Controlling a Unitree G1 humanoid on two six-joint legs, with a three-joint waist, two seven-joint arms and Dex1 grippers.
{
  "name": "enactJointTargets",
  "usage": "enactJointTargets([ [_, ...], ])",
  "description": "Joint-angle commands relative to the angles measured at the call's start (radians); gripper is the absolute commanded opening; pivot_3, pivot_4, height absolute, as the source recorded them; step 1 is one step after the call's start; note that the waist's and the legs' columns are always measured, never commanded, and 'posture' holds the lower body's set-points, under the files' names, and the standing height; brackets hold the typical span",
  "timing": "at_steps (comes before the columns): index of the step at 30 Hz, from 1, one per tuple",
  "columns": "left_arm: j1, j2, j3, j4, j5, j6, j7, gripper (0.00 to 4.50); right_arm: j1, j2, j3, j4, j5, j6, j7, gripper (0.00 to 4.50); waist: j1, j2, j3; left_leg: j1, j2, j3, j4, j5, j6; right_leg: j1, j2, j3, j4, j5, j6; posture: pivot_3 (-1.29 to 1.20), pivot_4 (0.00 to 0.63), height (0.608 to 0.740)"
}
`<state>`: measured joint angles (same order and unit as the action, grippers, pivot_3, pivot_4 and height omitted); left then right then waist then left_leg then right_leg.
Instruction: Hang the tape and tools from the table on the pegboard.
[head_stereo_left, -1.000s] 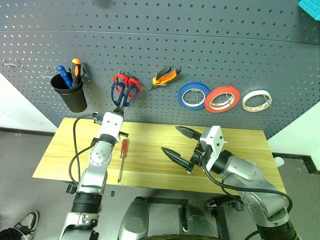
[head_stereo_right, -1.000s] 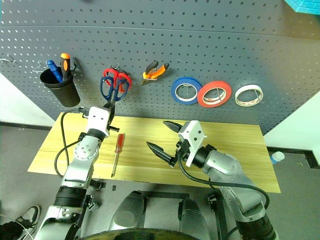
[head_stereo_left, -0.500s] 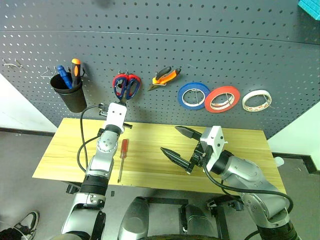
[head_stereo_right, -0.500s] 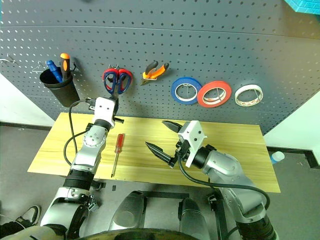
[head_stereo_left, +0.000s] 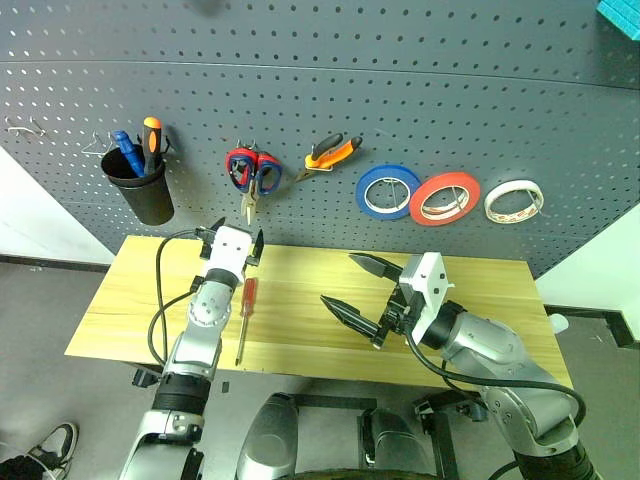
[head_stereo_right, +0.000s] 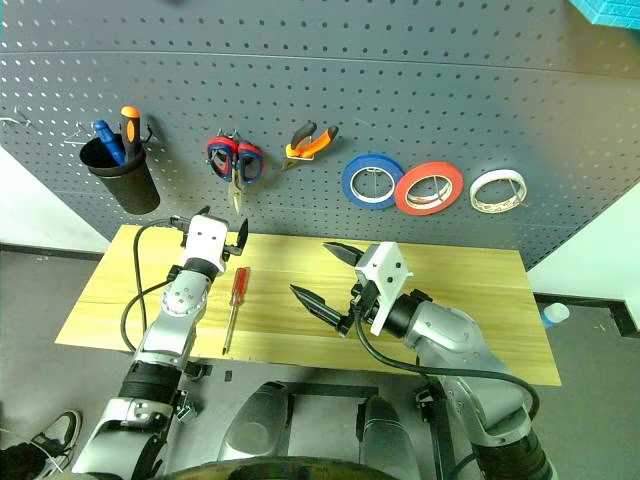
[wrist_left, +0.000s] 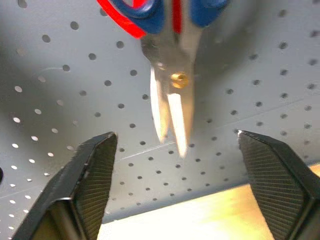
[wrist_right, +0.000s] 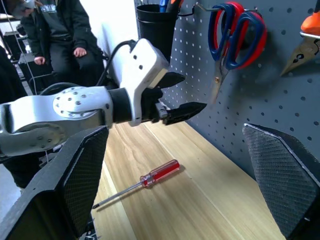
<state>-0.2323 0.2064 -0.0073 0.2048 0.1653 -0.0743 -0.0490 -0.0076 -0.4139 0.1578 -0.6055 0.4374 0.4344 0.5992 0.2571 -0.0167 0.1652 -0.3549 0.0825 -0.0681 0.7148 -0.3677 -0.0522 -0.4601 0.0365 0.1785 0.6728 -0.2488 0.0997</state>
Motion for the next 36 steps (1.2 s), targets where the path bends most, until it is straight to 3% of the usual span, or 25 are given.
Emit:
enactJointTargets([
  [1,0.069,0.022,0.027,-0.117,-0.011,0.037,-0.01,3.83,0.004,-0.003,0.003,-0.038,0.008,-0.006,0.002,4.5,0.0,0.0,0.0,0.0,0.0,0.0,0.0,0.0,0.0,0.0,0.0,0.0,0.0,0.0,0.0,0.31,0.124,0.677],
  [5,0.148,0.064,0.052,-0.225,-0.061,0.198,-0.093,3.83,0.015,-0.016,-0.001,-0.056,0.034,0.035,0.006,4.5,-0.001,0.0,0.0,0.0,0.0,0.0,0.0,0.0,0.0,0.0,0.0,0.0,0.0,0.0,0.0,0.31,0.128,0.677],
  [10,0.089,0.113,0.105,-0.243,-0.178,0.74,-0.2,3.83,0.016,-0.054,-0.006,-0.071,0.087,0.113,0.029,4.5,-0.003,0.0,0.001,0.0,0.0,0.0,0.0,0.0,0.0,0.0,0.0,0.0,0.0,-0.001,0.001,0.32,0.138,0.677],
  [14,0.02,0.147,0.103,-0.217,-0.212,0.962,-0.233,3.83,0.0,-0.067,-0.001,-0.067,0.093,0.123,0.041,4.5,-0.021,0.001,0.001,0.0,0.0,0.0,0.0,0.0,0.0,-0.001,0.0,0.0,0.0,-0.003,0.004,0.32,0.147,0.677],
  [22,-0.061,0.145,0.067,-0.129,-0.244,1.024,-0.272,3.83,-0.041,-0.059,0.048,-0.044,0.062,0.113,0.037,4.5,-0.056,0.001,0.003,0.0,0.0,-0.001,-0.002,0.0,0.0,-0.001,0.0,0.0,0.0,-0.001,0.001,0.31,0.158,0.677],
  [36,-0.121,0.049,0.085,-0.012,-0.257,1.088,-0.186,3.83,-0.03,-0.055,0.063,-0.059,0.056,0.121,0.019,4.5,-0.059,0.002,0.007,-0.001,0.0,-0.001,-0.002,0.0,0.0,-0.002,0.0,0.0,-0.001,-0.001,0.001,0.3,0.168,0.677],
])
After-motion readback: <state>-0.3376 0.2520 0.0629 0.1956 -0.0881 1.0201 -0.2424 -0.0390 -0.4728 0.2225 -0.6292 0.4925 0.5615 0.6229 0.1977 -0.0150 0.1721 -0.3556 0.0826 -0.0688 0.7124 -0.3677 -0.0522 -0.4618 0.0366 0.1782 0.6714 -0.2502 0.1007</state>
